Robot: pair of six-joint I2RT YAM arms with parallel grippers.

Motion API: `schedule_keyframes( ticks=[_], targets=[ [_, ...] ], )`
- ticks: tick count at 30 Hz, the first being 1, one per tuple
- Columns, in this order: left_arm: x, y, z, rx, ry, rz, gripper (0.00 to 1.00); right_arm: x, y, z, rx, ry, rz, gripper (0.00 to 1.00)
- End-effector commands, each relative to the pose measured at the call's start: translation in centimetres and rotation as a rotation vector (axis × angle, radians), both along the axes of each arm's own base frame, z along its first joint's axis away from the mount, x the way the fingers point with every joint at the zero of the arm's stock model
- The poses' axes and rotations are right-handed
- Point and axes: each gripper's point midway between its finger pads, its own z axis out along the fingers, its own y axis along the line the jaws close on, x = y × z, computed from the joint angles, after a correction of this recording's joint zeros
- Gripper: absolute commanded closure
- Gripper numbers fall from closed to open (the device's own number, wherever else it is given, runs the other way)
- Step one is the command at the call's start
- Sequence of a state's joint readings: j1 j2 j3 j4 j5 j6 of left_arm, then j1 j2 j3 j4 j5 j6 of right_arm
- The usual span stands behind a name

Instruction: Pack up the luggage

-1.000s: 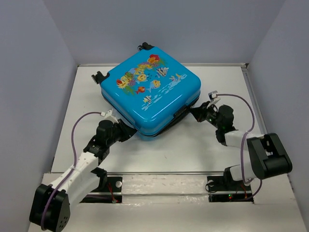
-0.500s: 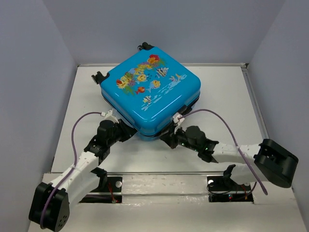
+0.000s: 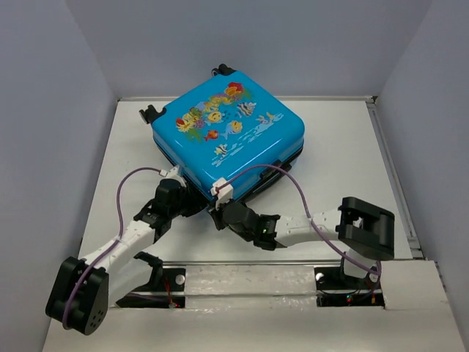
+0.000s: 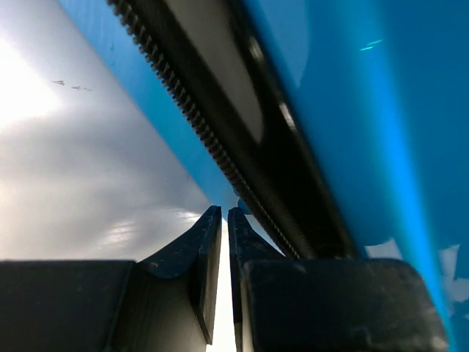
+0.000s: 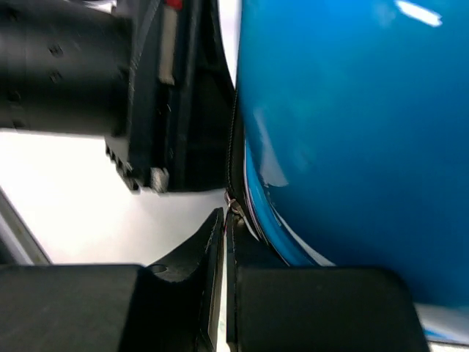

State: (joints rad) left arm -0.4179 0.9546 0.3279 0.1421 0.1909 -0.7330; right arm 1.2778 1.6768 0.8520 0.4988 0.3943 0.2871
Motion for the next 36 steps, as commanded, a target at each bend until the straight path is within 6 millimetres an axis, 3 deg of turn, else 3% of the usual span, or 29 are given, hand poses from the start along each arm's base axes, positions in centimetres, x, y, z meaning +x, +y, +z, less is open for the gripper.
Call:
schedule_keyframes(
  ticks=[1,4,7,10,11,13,14,15,16,18,20,21,23,25,26,27,28,29,33,34,36],
  targets=[
    [3.6,-3.8,8.3,-0.131,-0.268,-0.114,0.79,-3.3,6.5,9.2,0.246,-0.076,0.133,0.93],
    [4.3,-3.9,8.9,-0.108,-0.272,-0.114,0.79,-2.6,7.2,10.8,0.278,-0.092,0.102,0.93],
    [5.0,-2.6,10.9,-0.073,-0.318,-0.067,0.76,-2.2,5.7,10.5,0.284,-0.086,0.052,0.93],
    [6.1,1.0,13.2,0.027,-0.362,0.041,0.50,-2.9,1.2,8.6,0.273,-0.040,0.015,0.93],
    [6.2,2.1,14.1,0.047,-0.365,0.071,0.32,-3.5,-1.5,7.9,0.269,-0.025,0.014,0.93],
    [6.6,4.2,15.6,0.038,-0.386,0.114,0.14,-4.6,-4.0,6.4,0.246,0.024,0.026,0.91],
    [6.8,5.0,16.5,0.032,-0.389,0.135,0.08,-5.5,-4.8,5.9,0.240,0.052,0.057,0.83],
    [7.0,5.6,17.1,0.022,-0.399,0.148,0.01,-6.3,-6.4,5.5,0.238,0.079,0.075,0.69],
    [7.1,6.1,17.7,0.013,-0.408,0.159,0.01,-7.0,-7.5,3.8,0.187,0.138,0.074,0.32],
    [7.8,7.3,19.4,-0.011,-0.429,0.187,0.01,-7.8,-9.5,2.5,0.159,0.207,0.054,0.16],
    [8.6,7.7,20.6,-0.031,-0.438,0.194,0.01,-7.2,-11.0,2.1,0.170,0.224,-0.021,0.15],
    [9.9,8.2,21.4,-0.038,-0.437,0.215,0.01,-5.6,-12.7,1.8,0.197,0.235,-0.118,0.16],
    [11.3,8.6,22.0,-0.050,-0.422,0.226,0.01,-3.8,-14.1,1.4,0.222,0.270,-0.203,0.19],
    [13.9,10.6,22.4,-0.056,-0.403,0.281,0.01,-2.1,-15.5,1.3,0.262,0.299,-0.284,0.33],
    [14.7,11.1,22.5,-0.067,-0.395,0.287,0.01,0.0,-17.0,1.1,0.279,0.301,-0.359,0.37],
    [16.4,12.7,22.4,-0.067,-0.377,0.324,0.01,0.7,-17.5,1.1,0.289,0.313,-0.372,0.52],
    [17.1,13.3,22.4,-0.081,-0.367,0.341,0.01,2.4,-18.7,1.1,0.299,0.311,-0.427,0.57],
    [18.1,13.8,23.3,-0.095,-0.380,0.341,0.01,2.7,-18.8,1.0,0.297,0.320,-0.422,0.59],
    [21.8,15.6,22.0,-0.131,-0.324,0.364,0.01,3.9,-19.5,1.2,0.273,0.290,-0.446,0.57],
    [22.8,15.8,20.6,-0.136,-0.289,0.369,0.01,3.8,-19.4,1.2,0.273,0.289,-0.444,0.48],
    [24.6,16.0,20.1,-0.149,-0.274,0.363,0.01,4.5,-20.2,1.0,0.273,0.285,-0.480,0.35]
  ],
)
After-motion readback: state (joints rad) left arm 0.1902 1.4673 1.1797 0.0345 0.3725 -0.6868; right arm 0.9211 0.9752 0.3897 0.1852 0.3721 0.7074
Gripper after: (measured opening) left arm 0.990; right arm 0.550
